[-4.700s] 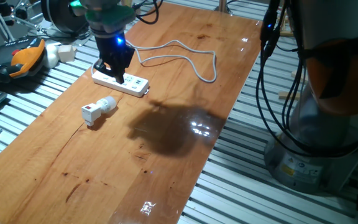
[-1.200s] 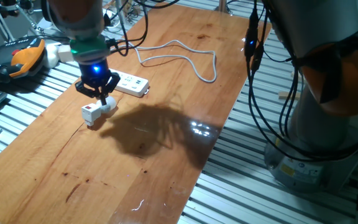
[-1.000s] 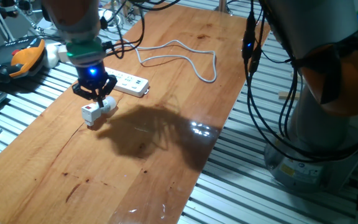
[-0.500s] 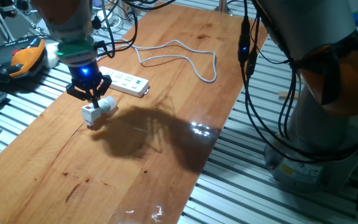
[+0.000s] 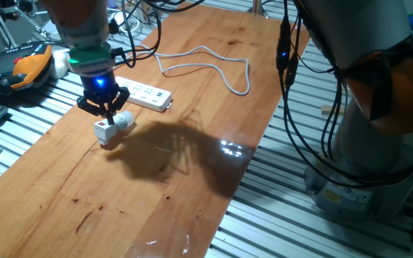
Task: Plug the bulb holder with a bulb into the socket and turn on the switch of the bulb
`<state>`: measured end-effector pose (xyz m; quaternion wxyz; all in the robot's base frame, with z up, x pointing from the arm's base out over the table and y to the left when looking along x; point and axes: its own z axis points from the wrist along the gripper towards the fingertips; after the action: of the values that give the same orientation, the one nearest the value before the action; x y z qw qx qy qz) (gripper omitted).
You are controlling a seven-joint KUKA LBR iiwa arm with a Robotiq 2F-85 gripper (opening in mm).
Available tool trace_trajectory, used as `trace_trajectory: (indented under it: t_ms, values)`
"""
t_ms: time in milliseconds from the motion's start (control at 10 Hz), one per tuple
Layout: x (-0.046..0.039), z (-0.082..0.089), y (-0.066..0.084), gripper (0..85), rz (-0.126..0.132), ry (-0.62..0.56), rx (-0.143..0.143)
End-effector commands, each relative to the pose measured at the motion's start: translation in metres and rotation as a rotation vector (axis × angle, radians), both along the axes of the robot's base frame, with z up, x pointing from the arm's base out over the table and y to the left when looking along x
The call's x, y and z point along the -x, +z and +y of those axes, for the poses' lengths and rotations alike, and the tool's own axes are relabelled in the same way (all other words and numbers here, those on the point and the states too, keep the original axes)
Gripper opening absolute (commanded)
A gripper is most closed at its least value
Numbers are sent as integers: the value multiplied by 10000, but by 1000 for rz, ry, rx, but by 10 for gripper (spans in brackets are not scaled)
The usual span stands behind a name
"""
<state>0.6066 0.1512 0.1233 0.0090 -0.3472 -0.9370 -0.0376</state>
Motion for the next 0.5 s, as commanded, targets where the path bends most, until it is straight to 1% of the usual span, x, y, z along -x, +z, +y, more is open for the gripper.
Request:
trace_trajectory:
  t_ms: [0,100,200,300,400]
  values:
    - [-1,0,-1,0,0,0,0]
    - [-1,0,-1,0,-1,6,-3]
    - [-1,0,-1,0,14,35,-15]
    - [-1,0,-1,0,30,35,-40]
    - [-1,0,-1,0,40,26,-57]
